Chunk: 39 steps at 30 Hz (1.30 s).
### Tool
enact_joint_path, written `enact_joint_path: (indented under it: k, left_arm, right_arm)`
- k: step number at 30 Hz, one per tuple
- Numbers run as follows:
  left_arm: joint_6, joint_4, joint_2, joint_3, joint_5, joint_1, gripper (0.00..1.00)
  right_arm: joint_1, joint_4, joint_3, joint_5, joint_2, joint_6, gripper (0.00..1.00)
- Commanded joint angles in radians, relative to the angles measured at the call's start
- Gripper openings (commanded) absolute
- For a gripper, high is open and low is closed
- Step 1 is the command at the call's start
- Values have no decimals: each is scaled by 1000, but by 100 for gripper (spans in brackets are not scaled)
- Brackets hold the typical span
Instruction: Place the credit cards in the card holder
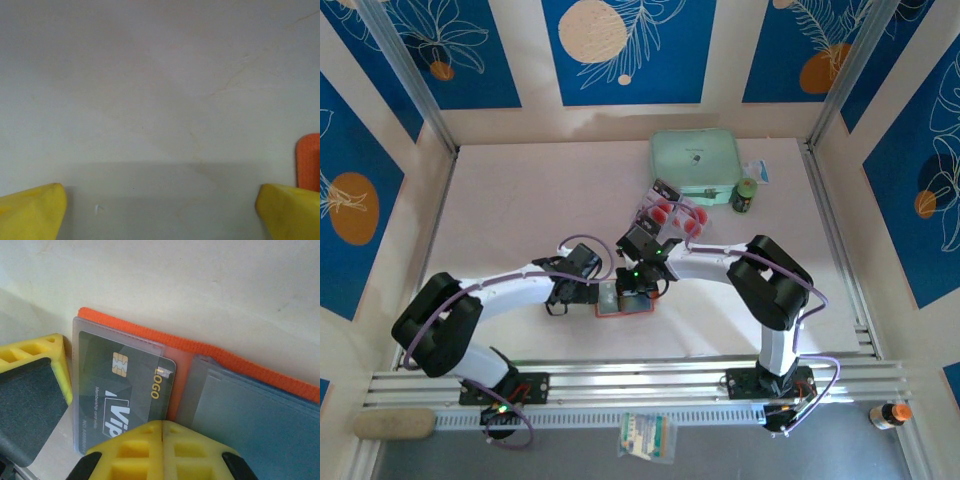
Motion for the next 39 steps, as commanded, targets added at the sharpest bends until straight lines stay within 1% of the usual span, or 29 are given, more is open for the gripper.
enact_joint_path:
  k: [1, 11, 19, 25, 30, 35, 39]
  left_arm:
    - [21, 26, 38, -2, 21, 9, 100]
    - [17, 25, 28, -3, 22, 9, 100]
    - [0, 9, 0, 8, 6, 9, 100]
    - [-18, -30, -73, 20, -39, 8, 100]
    - [-23, -51, -176, 35, -46, 8, 100]
    - [-51, -16, -259, 36, 32, 4, 100]
    - [-100, 44, -280, 27, 80, -28, 100]
  right_arm:
    - [8, 11, 5, -48, 29, 22, 0]
    - [6, 24, -11, -64, 12, 33, 0]
    - [-21, 0, -24, -69, -92, 17, 0]
    - [-84, -40, -60, -68, -208, -20, 0]
    - [-184, -65, -102, -89, -307, -65, 0]
    - [-260, -102, -119, -102, -366, -121, 0]
    - [-285, -109, -121, -132, -364, -158, 0]
